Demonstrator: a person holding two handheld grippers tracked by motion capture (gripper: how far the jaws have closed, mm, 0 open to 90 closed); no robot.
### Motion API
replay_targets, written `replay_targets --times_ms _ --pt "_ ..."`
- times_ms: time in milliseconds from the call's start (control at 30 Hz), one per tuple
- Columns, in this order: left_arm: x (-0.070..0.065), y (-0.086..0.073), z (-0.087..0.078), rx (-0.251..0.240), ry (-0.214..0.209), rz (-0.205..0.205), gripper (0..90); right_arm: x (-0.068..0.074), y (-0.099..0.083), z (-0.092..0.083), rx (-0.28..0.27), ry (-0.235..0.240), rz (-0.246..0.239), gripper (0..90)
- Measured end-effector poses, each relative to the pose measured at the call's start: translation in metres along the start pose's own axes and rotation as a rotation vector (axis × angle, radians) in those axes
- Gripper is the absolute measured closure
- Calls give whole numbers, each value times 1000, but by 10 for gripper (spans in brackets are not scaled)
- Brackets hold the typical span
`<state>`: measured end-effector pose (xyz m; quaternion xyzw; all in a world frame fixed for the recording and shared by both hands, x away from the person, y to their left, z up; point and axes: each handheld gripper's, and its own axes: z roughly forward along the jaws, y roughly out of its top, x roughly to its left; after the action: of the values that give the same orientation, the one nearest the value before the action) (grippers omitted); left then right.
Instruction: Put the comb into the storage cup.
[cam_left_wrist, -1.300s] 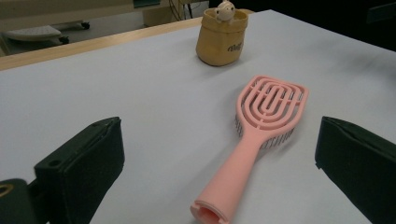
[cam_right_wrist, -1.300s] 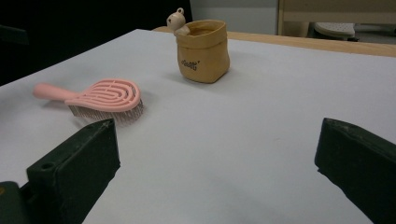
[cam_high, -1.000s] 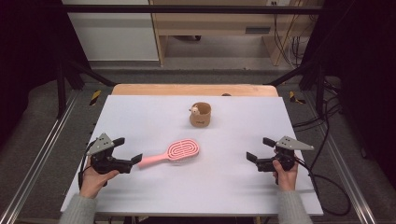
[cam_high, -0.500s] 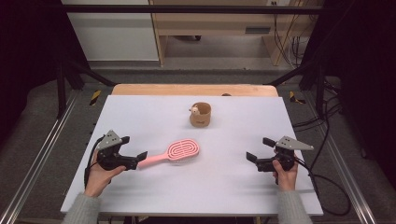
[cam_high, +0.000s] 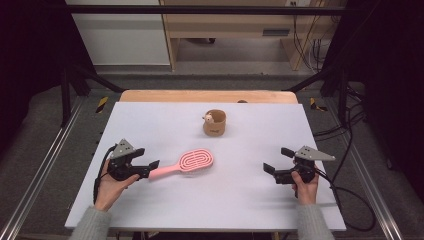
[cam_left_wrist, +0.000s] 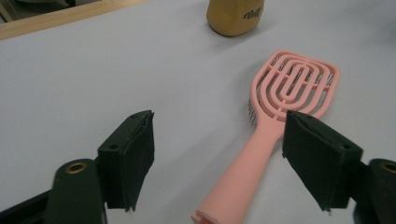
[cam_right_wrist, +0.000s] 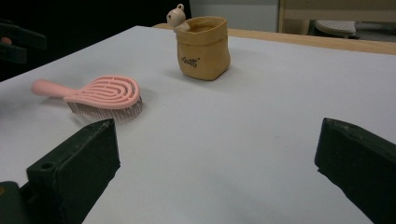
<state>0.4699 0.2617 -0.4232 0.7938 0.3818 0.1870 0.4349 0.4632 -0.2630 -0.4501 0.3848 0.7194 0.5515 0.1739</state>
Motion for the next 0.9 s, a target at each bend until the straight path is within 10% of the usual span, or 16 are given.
replay_targets --times_ms 900 --pt "4 0 4 48 43 -41 735 0 0 0 3 0 -1 4"
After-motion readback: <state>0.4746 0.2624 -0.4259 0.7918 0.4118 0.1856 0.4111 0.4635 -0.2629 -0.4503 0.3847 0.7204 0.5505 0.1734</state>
